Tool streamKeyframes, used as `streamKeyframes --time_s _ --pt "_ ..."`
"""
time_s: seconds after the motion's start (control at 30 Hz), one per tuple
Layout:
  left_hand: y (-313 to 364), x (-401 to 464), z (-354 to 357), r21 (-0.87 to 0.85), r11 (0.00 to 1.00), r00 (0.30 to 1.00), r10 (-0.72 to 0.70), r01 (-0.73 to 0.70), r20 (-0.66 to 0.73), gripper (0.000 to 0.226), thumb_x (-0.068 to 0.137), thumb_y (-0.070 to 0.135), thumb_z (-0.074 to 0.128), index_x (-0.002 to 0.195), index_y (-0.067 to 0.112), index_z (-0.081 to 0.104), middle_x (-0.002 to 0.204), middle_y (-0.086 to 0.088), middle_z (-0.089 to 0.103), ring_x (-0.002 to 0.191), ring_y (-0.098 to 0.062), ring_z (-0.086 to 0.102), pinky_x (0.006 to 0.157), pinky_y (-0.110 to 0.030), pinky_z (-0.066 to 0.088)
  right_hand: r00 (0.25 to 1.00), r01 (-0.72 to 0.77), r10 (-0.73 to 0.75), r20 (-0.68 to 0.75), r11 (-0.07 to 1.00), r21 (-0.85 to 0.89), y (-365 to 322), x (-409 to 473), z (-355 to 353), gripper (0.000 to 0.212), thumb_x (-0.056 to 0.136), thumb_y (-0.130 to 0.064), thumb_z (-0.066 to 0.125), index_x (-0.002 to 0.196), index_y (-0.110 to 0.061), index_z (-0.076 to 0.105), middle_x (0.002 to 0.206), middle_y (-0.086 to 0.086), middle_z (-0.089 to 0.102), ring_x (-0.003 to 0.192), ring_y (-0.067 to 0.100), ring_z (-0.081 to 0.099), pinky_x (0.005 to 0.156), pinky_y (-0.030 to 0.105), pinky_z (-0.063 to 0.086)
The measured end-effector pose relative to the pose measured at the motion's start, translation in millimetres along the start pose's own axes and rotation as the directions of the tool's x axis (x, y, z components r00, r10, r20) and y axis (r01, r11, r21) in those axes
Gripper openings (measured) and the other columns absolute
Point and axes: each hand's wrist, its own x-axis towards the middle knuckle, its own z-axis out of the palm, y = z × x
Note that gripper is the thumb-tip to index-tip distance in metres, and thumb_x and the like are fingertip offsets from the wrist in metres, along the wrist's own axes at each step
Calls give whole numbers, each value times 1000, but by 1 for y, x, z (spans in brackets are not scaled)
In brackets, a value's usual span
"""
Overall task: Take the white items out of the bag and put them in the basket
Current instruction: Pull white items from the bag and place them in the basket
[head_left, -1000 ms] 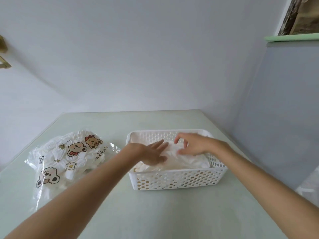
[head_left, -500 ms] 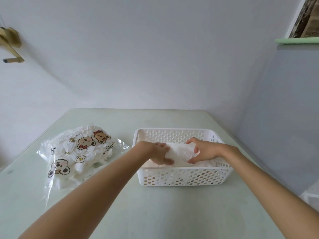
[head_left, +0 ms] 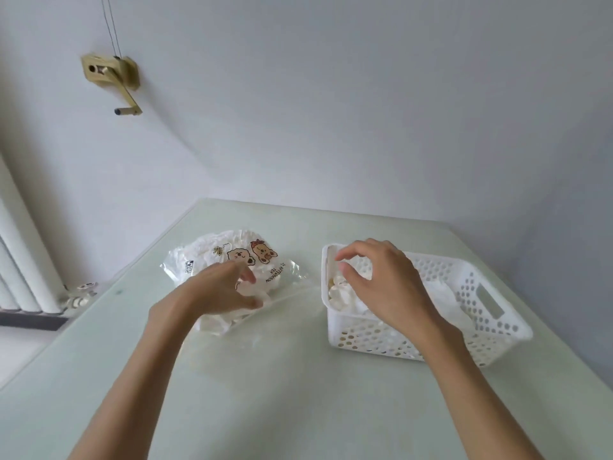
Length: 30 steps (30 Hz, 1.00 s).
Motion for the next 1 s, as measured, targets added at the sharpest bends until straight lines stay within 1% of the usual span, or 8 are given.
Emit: streamKeyframes --time_s 0.13,0.27,0.37,0.47,0.53,0.67,0.77,1.0 --pt "-4 -7 -6 49 998 995 -46 42 88 62 78 63 63 125 24 50 119 8 44 123 -14 39 98 -30 35 995 59 -63 80 997 50 -42 2 30 13 93 -27 55 97 -32 66 94 -17 62 95 4 52 78 27 43" --pt "20 -6 16 202 979 996 -37 19 82 72 76 69 59 127 20 49 127 4 46 126 -17 40 101 -33 37 970 -23 29 241 999 -31 -51 8 45 23 91 -16 50 96 -29 68 90 -11 65 89 13 63 75 28 49" --pt "27 3 28 294 955 999 -42 40 0 53 85 50 64 125 17 53 130 0 49 124 -21 46 96 -34 40 946 -61 87 313 994 -92 -48 9 49 22 90 -15 50 94 -27 68 89 -8 66 89 18 64 77 28 50" --pt "20 7 23 220 971 988 -66 96 -140 25 91 30 61 113 20 62 124 2 59 117 -21 55 87 -30 41 922 -19 60 383 994 -109 -47 4 50 21 90 -16 52 96 -27 69 90 -8 67 90 16 64 78 27 50" --pt "12 6 15 136 983 972 -88 120 -219 20 90 32 62 106 23 68 118 3 63 113 -22 57 84 -30 42 918 13 39 394 992 -128 -49 1 51 22 91 -17 51 100 -28 68 95 -9 68 92 15 63 77 26 46" --pt "-5 2 -3 20 993 938 -102 116 -332 14 86 37 68 96 29 71 122 4 52 119 -22 44 81 -31 37 934 45 11 356 988 -149 -52 -2 58 24 93 -19 50 107 -29 67 104 -8 67 100 19 62 79 28 45" --pt "-13 7 1 16 991 938 -120 132 -324 12 90 36 63 98 28 67 120 1 59 111 -25 53 79 -30 37 953 69 -18 303 985 -157 -57 -5 69 25 95 -24 50 113 -31 65 111 -9 66 105 19 60 81 29 44" --pt "-30 8 4 105 992 928 -23 66 -372 14 93 39 57 102 30 63 113 7 65 103 -18 59 73 -28 36 987 108 -110 -118 994 -22 -65 -7 82 10 85 -16 65 88 -25 66 80 -12 64 74 11 61 58 23 38"
